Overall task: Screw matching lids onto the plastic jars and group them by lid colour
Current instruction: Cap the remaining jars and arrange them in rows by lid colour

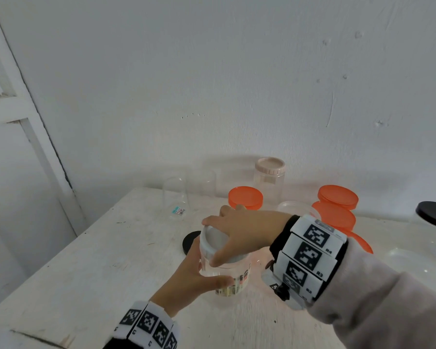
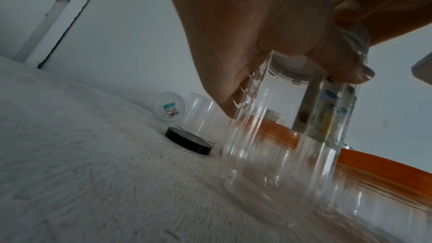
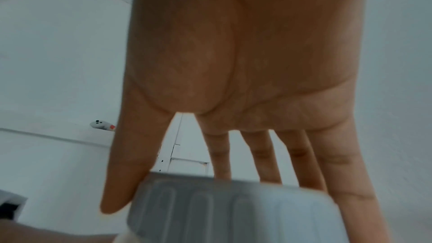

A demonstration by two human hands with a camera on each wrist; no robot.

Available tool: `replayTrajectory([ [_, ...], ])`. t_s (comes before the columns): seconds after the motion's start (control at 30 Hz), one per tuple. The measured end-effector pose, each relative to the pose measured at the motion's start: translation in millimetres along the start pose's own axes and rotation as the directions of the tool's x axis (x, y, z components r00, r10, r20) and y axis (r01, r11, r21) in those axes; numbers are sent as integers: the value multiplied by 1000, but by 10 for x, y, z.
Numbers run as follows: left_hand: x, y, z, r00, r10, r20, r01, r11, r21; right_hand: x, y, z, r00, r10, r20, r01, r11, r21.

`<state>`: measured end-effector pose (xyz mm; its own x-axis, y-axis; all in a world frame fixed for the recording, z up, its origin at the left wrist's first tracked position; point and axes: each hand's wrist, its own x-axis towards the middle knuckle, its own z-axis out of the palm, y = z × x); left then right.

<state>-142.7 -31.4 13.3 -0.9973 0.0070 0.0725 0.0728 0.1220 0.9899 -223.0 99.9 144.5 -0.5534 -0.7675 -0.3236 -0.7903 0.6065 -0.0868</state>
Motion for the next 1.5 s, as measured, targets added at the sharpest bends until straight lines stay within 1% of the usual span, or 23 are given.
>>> replayTrajectory([
  [0.07,-9,6,7,1000,2,-1,-2,1000,3,1,-21,66,999,-3,-39,2,1000,-18],
  [0.17,-22,21,23,1000,1,-14,-1,1000,0,-12,-58,190,991,-21,-134,14,999,-51],
  [0.27,-45,22,52,1000,-1,-28,1,1000,-10,-27,-66,281,976,-9,-216,-7,997,-74],
  [0.4,-76,13,89,997,-8,-74,6,1000,-21,-53,-52,363,960,9,-279,-26,998,-55],
  [0.47,-67,11,87,997,-1,-75,0,1000,-18,-56,-46,402,953,17,-303,-31,999,-40],
  [0.73,-16,20,51,997,-31,-71,33,999,17,-9,-17,603,901,105,-420,-53,990,133],
  [0.87,4,48,16,997,-21,-78,29,994,105,5,-38,663,866,151,-477,-37,970,240],
  [0.93,4,77,2,996,-16,-89,29,989,148,7,-36,656,868,145,-475,-4,958,285],
  [1.03,-32,89,-56,995,6,-102,14,981,194,20,-13,616,888,108,-448,87,915,393],
  [1.07,-50,77,-96,994,14,-106,6,982,187,38,-4,603,892,97,-442,132,878,460],
  [1.13,-96,20,-213,993,33,-112,-17,990,140,96,11,587,885,90,-456,226,774,591],
  [1.2,-150,-45,-358,989,26,-148,-8,993,121,179,18,572,874,108,-474,270,703,658],
  [1.37,-298,-194,-801,953,-11,-302,55,989,137,532,15,503,882,128,-453,271,647,712],
  [1.5,-413,-204,-1186,889,2,-458,71,987,141,934,14,401,885,177,-430,231,636,736],
])
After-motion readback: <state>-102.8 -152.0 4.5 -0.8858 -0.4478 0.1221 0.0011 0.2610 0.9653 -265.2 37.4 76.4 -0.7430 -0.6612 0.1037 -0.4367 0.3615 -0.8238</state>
